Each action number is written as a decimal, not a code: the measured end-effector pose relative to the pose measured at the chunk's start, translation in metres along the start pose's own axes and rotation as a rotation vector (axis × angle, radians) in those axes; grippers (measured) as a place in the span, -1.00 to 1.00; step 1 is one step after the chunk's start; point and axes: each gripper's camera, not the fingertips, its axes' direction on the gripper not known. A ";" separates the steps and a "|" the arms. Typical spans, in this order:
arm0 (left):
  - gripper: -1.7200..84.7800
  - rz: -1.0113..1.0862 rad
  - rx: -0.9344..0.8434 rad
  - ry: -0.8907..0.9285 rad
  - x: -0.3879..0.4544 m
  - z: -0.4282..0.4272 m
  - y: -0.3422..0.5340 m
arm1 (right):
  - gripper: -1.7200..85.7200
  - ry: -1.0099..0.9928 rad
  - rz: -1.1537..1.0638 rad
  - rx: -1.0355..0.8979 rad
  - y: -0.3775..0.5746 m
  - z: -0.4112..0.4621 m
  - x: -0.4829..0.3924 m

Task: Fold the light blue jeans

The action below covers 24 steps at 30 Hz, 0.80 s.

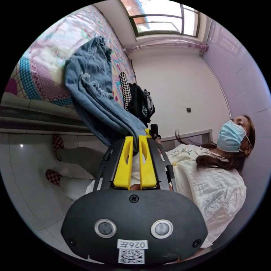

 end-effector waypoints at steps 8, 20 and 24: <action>-0.88 0.158 0.021 0.070 0.029 -0.036 -0.122 | -0.92 -0.120 -0.133 0.014 -0.126 -0.022 -0.018; -0.95 -0.283 0.159 -0.059 -0.142 -0.046 -0.391 | -0.83 0.035 0.170 -0.041 -0.426 0.044 0.141; -0.98 -0.111 0.310 0.077 -0.123 -0.063 -0.387 | -0.85 0.072 -0.014 -0.004 -0.397 0.060 0.136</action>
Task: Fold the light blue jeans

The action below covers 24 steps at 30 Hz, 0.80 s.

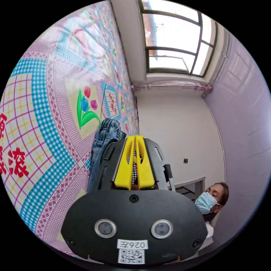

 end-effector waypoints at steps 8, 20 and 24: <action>-0.98 0.302 -0.241 -0.339 0.051 0.123 0.061 | -0.97 0.303 -0.423 0.067 0.065 0.109 -0.046; -0.98 0.482 -0.308 -0.559 0.084 0.156 0.137 | -0.98 0.599 -0.694 -0.011 0.170 0.202 -0.050; -0.98 0.495 -0.269 -0.785 0.078 0.161 0.230 | -0.98 0.513 -0.757 0.030 0.265 0.224 -0.052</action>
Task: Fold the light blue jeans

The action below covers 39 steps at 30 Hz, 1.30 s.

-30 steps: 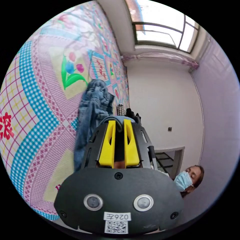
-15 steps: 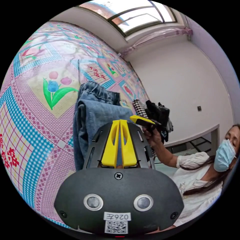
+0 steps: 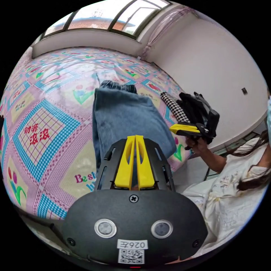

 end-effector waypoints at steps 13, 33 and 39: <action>-0.98 0.092 0.026 -0.406 0.074 0.081 0.046 | -0.98 0.425 -0.163 -0.125 0.074 0.120 -0.101; -0.98 -0.331 0.249 -0.353 0.045 -0.003 0.169 | -0.99 0.602 0.092 -0.147 0.118 0.030 -0.115; -0.84 -0.171 0.205 -0.317 0.030 0.005 0.060 | -0.99 0.276 0.424 0.112 0.096 -0.087 -0.023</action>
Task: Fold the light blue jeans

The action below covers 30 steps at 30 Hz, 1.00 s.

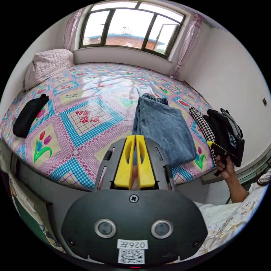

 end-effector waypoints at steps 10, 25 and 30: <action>-0.44 -0.046 -0.394 0.276 -0.035 0.130 -0.092 | -0.85 -0.456 0.246 -0.136 -0.121 0.016 0.168; -0.41 0.208 -0.599 0.170 0.008 0.169 -0.145 | -0.72 -0.562 0.149 -0.343 -0.193 0.059 0.199; -0.51 0.289 -0.641 0.202 0.034 0.190 -0.162 | -0.70 -0.548 0.133 -0.345 -0.203 0.051 0.194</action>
